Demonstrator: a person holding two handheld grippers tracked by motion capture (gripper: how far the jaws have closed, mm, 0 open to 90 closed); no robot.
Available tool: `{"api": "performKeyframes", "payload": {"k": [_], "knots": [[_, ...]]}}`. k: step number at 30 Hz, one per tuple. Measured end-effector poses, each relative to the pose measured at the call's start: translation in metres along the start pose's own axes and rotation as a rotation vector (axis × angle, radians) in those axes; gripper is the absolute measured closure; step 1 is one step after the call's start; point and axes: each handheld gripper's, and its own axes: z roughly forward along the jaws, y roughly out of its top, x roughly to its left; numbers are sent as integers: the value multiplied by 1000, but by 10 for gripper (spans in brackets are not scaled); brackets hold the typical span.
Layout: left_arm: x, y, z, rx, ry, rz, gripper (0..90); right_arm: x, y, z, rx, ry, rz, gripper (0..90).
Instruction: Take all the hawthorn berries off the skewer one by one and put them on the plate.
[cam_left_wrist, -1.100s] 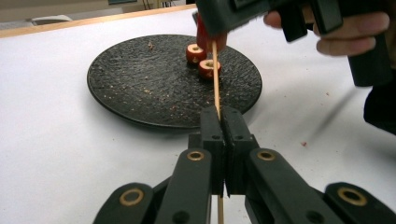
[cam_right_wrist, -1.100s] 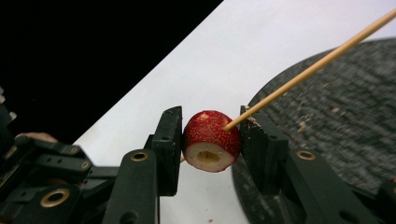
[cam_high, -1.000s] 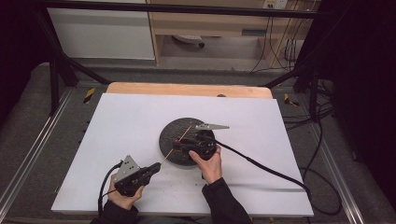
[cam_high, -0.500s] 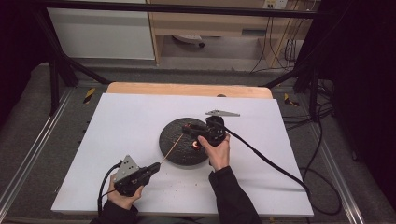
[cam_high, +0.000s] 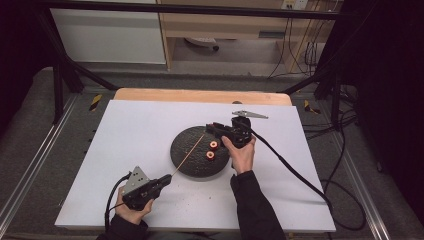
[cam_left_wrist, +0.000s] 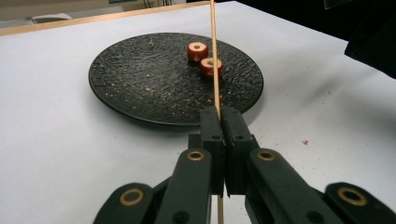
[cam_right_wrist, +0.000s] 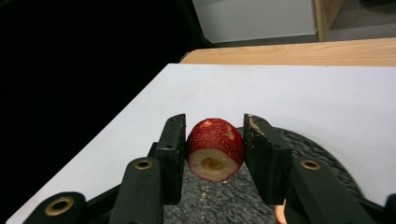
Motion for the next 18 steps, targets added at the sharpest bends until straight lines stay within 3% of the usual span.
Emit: {"api": "performKeyframes", "payload": {"k": [6,18], "knots": [[0,0,0,0,1,-1,884,-8,-8,-1,36,-29,-9,611],[0,0,1,4,3,0,884,-15,-61,8,180,-28,-33,610]]}}
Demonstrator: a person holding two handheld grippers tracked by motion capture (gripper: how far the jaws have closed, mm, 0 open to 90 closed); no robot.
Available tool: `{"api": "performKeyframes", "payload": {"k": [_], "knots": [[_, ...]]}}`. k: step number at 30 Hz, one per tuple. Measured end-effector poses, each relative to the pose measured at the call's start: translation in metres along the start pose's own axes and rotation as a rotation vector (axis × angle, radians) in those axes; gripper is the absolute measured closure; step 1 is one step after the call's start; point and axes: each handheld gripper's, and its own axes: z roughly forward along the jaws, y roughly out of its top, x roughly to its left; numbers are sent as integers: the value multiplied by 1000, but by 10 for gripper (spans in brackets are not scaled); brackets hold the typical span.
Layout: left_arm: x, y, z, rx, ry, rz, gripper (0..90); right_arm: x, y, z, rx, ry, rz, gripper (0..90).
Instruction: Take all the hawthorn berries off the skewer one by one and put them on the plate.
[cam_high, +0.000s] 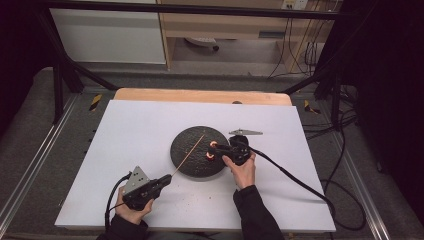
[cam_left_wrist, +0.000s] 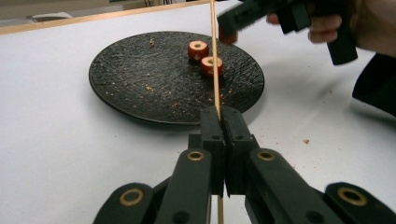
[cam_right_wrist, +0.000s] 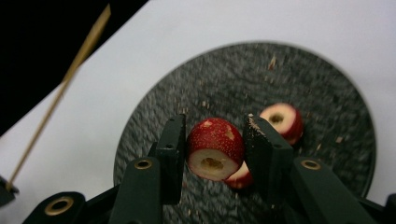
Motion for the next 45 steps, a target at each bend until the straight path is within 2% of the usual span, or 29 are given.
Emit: {"api": "performKeyframes", "payload": {"k": [6,10,18,23,28,38,45], "knots": [[0,0,1,-1,-1,-3,884,0,-18,9,51,9,-3,610],[0,0,0,2,-1,-3,884,0,-25,13,79,-2,-25,607],[1,0,1,5,-1,-5,884,2,-27,13,89,-10,-50,562],[1,0,1,9,0,-5,884,1,-25,2,66,-10,-61,494],[1,1,1,12,3,-7,884,-5,-26,-13,34,-20,-73,378],[5,6,5,42,12,-20,883,-20,-39,-45,18,-61,-171,111],[8,13,8,62,18,-25,883,-35,-50,-64,10,-99,-203,27]]}}
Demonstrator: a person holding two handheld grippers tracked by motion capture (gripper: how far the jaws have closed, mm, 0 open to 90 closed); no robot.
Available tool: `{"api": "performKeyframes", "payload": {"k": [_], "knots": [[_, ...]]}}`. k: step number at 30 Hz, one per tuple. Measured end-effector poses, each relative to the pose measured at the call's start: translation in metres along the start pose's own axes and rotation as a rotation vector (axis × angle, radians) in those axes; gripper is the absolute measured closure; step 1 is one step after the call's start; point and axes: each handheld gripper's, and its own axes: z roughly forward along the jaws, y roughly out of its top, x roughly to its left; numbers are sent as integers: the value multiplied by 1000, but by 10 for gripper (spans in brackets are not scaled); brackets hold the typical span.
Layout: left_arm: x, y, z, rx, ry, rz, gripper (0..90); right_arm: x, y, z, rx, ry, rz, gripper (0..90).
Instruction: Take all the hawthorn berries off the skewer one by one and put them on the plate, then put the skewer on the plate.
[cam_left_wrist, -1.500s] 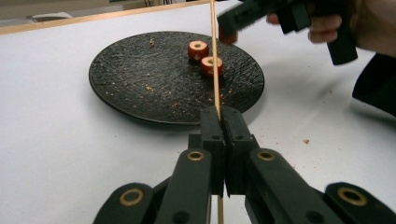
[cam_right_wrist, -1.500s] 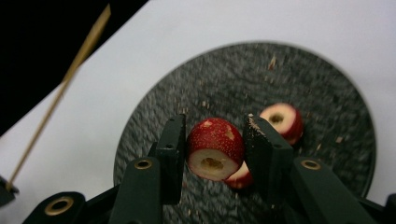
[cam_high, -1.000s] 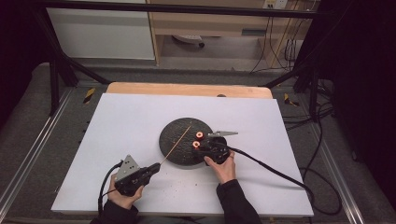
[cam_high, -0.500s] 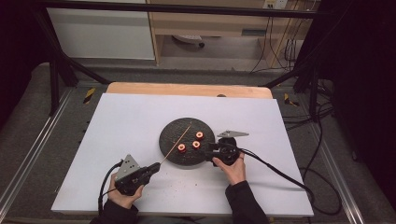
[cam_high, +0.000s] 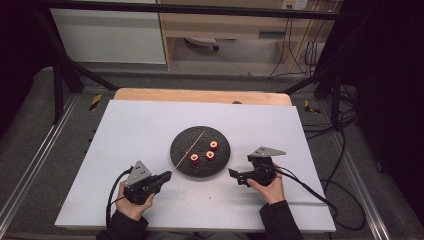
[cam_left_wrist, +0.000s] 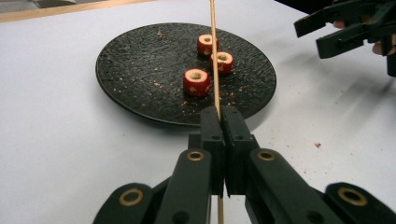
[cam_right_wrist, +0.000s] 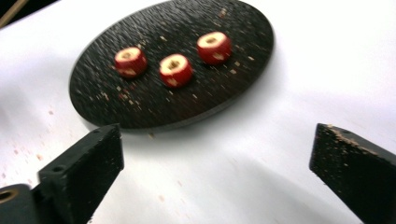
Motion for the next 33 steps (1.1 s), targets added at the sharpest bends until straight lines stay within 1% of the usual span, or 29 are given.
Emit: {"api": "performKeyframes", "payload": {"k": [3,7,13,17,22,27,28,33], "knots": [[2,4,2,12,0,-9,883,-6,-5,-7,2,-14,-20,14],[4,11,7,28,2,-16,883,-11,-12,-17,12,-22,-32,6],[6,22,16,46,12,-5,884,-18,-24,-26,15,-44,-41,7],[8,29,22,56,23,-2,883,-22,-30,-30,33,-50,-48,7],[11,38,31,71,37,-4,883,-24,-36,-34,38,-55,-34,7],[13,46,43,90,52,-6,883,-27,-39,-38,31,-57,-36,7],[14,47,45,94,55,-7,883,-26,-39,-38,31,-57,-29,8],[15,51,57,119,67,-7,883,-27,-41,-40,31,-57,-23,9]]}}
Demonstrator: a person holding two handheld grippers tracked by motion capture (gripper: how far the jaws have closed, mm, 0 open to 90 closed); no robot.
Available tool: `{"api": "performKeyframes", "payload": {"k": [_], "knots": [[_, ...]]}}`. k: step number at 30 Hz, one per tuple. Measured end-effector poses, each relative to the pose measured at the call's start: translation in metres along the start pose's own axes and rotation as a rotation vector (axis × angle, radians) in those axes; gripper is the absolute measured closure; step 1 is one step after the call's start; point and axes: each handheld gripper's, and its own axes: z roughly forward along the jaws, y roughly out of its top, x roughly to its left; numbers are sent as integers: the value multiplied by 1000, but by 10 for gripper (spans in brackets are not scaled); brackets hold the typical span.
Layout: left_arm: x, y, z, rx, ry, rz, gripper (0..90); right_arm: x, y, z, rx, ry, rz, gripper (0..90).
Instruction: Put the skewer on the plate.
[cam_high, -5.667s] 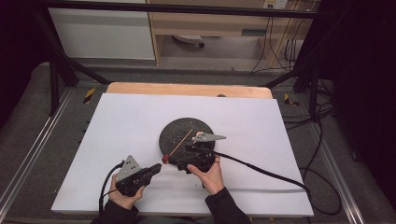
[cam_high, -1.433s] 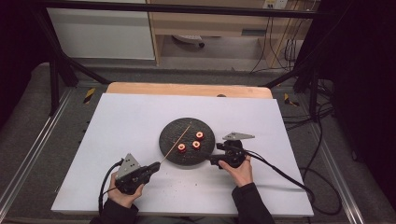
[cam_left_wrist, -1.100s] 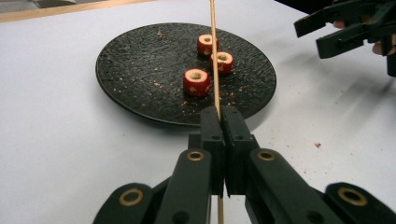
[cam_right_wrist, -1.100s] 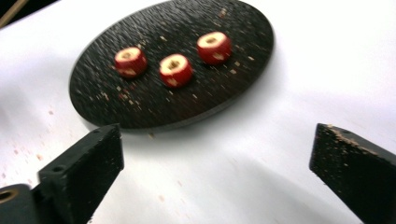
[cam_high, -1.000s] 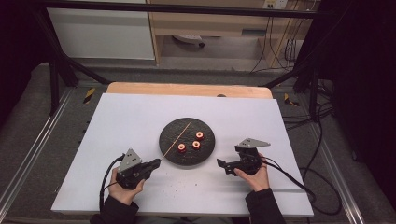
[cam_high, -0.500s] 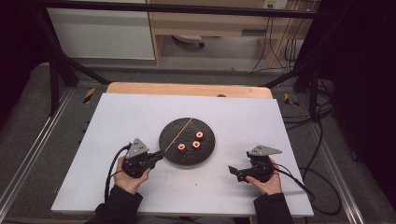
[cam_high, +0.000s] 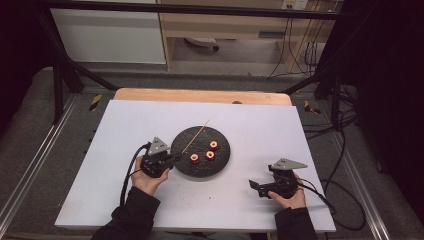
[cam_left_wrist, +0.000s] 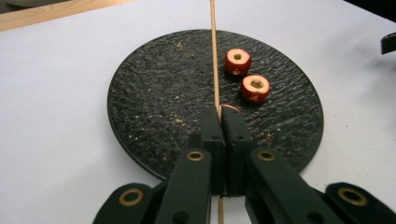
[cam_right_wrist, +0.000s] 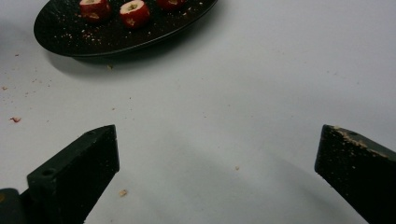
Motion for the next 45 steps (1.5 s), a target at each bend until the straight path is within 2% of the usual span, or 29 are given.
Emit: {"api": "performKeyframes", "payload": {"k": [7,15,21,27,36,40,45], "knots": [[3,4,17,36,30,-14,883,0,-1,0,1,2,-8,10],[2,3,37,99,71,-2,882,-1,-2,0,1,5,-9,11],[0,1,49,148,84,8,882,-1,-2,0,0,9,-9,13],[-1,0,55,169,93,3,881,0,-2,0,4,11,-9,16],[-1,0,59,162,96,0,863,0,-2,0,6,10,-11,16],[1,1,53,140,83,0,788,0,-2,0,7,10,-10,16],[2,2,37,99,72,20,662,0,-2,-1,2,8,-11,16]]}}
